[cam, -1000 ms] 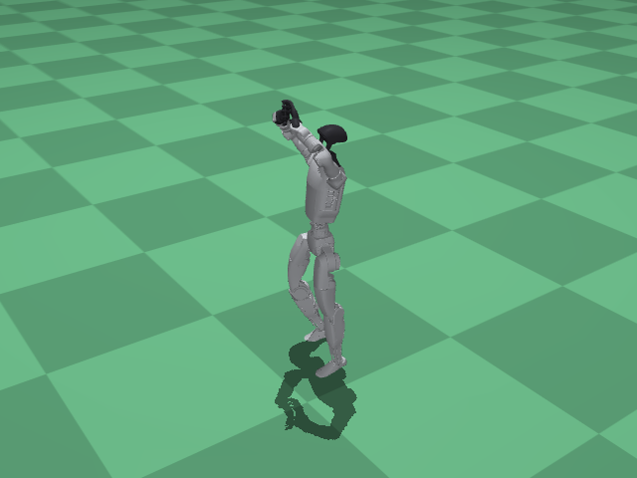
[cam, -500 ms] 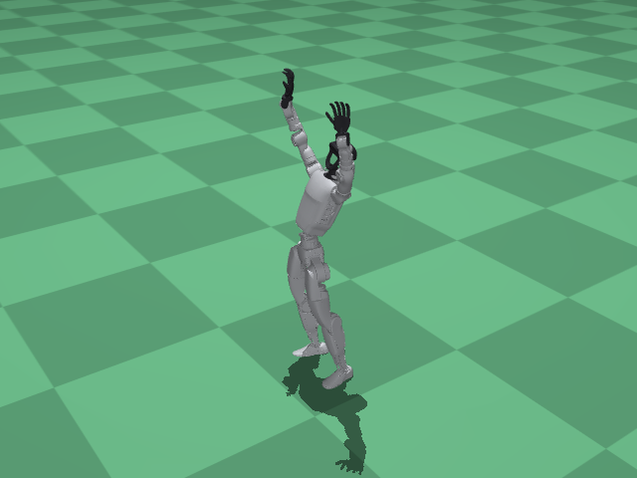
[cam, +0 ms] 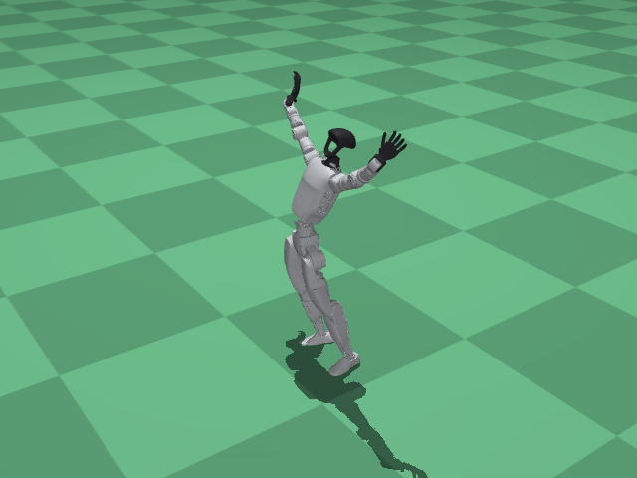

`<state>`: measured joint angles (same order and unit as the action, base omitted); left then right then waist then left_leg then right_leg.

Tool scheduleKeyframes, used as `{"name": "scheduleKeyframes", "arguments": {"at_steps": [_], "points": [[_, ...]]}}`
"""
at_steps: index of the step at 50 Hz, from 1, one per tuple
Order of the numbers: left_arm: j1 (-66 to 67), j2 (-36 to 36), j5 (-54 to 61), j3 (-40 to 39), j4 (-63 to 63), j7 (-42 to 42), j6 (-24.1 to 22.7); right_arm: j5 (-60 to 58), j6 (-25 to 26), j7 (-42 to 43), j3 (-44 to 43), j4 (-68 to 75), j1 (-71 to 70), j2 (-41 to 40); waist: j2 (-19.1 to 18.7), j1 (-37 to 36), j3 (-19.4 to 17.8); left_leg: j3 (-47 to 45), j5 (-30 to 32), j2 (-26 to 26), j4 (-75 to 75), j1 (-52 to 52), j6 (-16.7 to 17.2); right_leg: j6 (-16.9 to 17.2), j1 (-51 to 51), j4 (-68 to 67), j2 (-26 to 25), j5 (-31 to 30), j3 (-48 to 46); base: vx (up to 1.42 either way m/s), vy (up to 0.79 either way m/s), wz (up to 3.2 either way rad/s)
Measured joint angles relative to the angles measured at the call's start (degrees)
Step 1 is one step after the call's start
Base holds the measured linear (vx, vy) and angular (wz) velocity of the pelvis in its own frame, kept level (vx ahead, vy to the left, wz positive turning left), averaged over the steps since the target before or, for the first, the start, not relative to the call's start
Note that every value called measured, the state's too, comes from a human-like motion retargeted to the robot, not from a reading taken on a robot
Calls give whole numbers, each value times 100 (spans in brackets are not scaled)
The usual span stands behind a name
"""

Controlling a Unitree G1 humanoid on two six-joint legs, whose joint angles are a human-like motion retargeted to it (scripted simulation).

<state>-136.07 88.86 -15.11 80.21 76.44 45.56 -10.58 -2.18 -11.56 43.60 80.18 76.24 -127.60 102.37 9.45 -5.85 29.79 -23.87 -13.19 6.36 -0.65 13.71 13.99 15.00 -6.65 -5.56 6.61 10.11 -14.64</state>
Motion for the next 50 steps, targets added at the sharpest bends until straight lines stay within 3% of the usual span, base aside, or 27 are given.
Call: {"name": "scheduleKeyframes", "arguments": {"at_steps": [10,12,13,15,16,23,30,35,38,40,42,46,50], "points": [[-32,450,816,0,40,-296,-934,925,-1153,-104,-316,-252,532,677,41,-31,0,-87,18,38,36,-53,-36,0,-2,128,-59,-79,-19,5,-2,-3],[-397,80,1065,0,198,-643,-1107,1235,-1230,-497,-2449,-511,2698,1820,329,-331,-102,-74,56,16,27,-266,-59,0,211,112,-36,-98,-36,0,0,0],[-738,-45,1297,0,431,-967,-1181,1541,-1134,-972,-4381,-414,4513,2452,321,-636,-361,-91,55,12,41,-317,-64,0,275,88,-28,-96,-20,0,0,0],[-641,207,1576,0,639,-1265,-1305,1668,-1010,-1374,-7299,152,7429,2663,-34,-733,-429,-117,57,29,38,-315,-60,0,291,78,-47,-97,-4,0,0,0],[-575,263,1615,0,638,-1310,-1310,1557,-933,-1372,-7762,255,7918,2663,-114,-702,-420,-118,64,36,34,-337,-56,0,312,85,-55,-106,-6,0,0,0],[-657,89,1657,0,512,-1641,-1166,532,-245,-1324,-9324,368,9544,2663,-347,-554,-648,-115,157,104,17,-578,-14,0,534,149,-139,-221,-19,-8,-3,1],[-1316,-302,1880,0,-264,-1492,-1075,-155,-266,-1299,-10681,-609,10640,2565,-555,-336,-1309,-112,315,226,14,-836,38,0,778,222,-292,-411,-20,-14,-7,-3],[-823,-532,3156,-261,-1940,-1059,-1268,-388,-131,-586,-11657,-2621,11691,1222,-428,72,-1880,-50,414,246,-10,-905,-22,0,833,236,-323,-517,-56,-14,-4,5],[1092,-875,4383,-1705,-3362,-1039,-1572,-372,72,-361,-11588,-4183,12093,202,-313,28,-2158,5,450,196,-38,-883,-122,0,808,218,-268,-547,-75,-12,2,10],[2631,-1265,5168,-2813,-4328,-1175,-1847,-461,193,-356,-10918,-5084,11935,-435,-306,-71,-2276,41,458,146,-47,-867,-205,0,790,201,-206,-556,-77,-9,7,11],[3924,-1647,5832,-3597,-5250,-1462,-2065,-725,340,-496,-9711,-5745,11347,-1094,-349,-65,-2365,91,450,78,-40,-853,-298,0,761,175,-119,-548,-87,-8,10,15],[5605,-2300,6632,-4384,-6708,-2144,-2231,-1282,519,-1160,-7250,-6228,10246,-2618,-436,211,-2590,242,405,-89,34,-840,-476,0,679,95,106,-489,-139,-7,11,25],[6596,-3111,6724,-4835,-7869,-2635,-2232,-1660,532,-2047,-5968,-5946,10414,-4146,-505,423,-2887,403,367,-233,134,-867,-607,-18,618,10,304,-410,-206,-8,7,27]]}}
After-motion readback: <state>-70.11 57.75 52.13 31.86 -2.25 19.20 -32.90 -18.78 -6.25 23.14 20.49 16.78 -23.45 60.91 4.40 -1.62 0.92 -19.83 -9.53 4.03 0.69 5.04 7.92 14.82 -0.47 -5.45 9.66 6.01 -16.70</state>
